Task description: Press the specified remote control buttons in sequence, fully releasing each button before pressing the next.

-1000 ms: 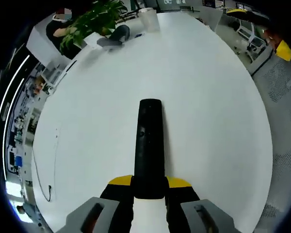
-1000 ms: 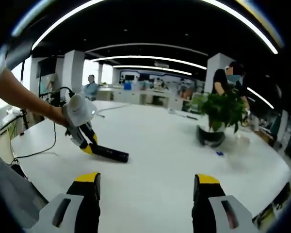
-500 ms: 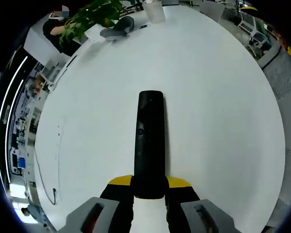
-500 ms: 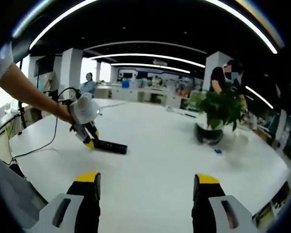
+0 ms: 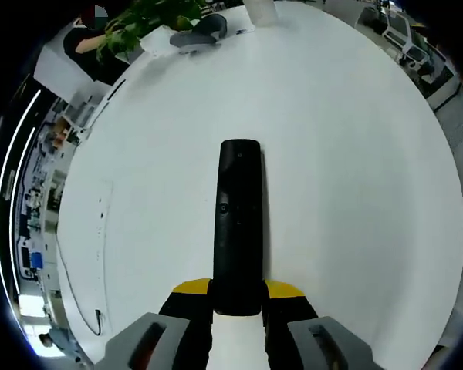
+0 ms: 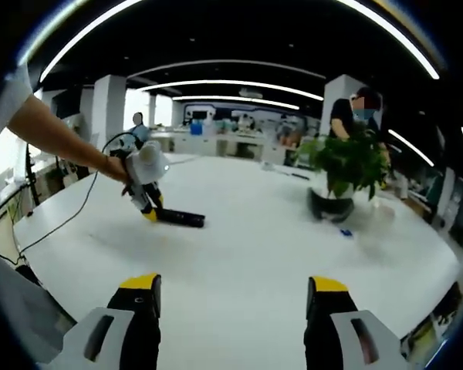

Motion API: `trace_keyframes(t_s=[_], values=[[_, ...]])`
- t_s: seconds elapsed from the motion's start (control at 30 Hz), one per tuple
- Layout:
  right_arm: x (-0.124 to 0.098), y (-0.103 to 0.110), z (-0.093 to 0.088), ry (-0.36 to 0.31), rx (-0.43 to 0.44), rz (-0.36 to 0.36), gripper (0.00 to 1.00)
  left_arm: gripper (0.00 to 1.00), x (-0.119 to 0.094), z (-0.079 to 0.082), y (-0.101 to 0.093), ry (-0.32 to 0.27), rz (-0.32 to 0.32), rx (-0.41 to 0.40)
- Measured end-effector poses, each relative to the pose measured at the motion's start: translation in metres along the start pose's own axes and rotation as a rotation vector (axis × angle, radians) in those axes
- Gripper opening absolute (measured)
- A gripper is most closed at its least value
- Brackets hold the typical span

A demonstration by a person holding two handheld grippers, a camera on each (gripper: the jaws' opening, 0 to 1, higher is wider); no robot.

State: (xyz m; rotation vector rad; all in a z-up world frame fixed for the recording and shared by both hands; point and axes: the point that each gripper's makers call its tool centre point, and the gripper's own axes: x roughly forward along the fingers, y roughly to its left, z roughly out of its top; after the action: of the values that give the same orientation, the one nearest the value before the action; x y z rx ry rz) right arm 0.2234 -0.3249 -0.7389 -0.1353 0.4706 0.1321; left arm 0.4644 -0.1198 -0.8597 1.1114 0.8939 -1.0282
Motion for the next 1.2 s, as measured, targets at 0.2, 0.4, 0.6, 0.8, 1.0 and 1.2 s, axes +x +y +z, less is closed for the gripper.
trace_keyframes(t_s=[0.2, 0.4, 0.6, 0.8, 1.0, 1.2], values=[[0.001, 0.002, -0.004, 0.021, -0.016, 0.002, 0.76, 0.23, 0.005, 0.000, 0.019, 0.010, 0.027, 0.010], [0.002, 0.001, -0.004, 0.022, -0.002, 0.000, 0.75, 0.23, 0.011, 0.000, 0.032, 0.033, 0.025, 0.032], [0.003, 0.001, -0.007, 0.032, 0.000, 0.007, 0.75, 0.23, 0.016, 0.005, 0.040, 0.033, 0.029, 0.056], [0.004, 0.001, -0.007, 0.034, 0.005, 0.010, 0.75, 0.24, 0.017, 0.005, 0.038, 0.028, -0.017, 0.108], [0.003, 0.003, -0.006, 0.027, 0.001, 0.016, 0.75, 0.28, 0.016, 0.004, 0.042, 0.010, 0.001, 0.063], [0.002, 0.002, -0.004, 0.016, -0.001, 0.011, 0.76, 0.39, 0.014, 0.003, 0.052, -0.012, 0.071, -0.010]])
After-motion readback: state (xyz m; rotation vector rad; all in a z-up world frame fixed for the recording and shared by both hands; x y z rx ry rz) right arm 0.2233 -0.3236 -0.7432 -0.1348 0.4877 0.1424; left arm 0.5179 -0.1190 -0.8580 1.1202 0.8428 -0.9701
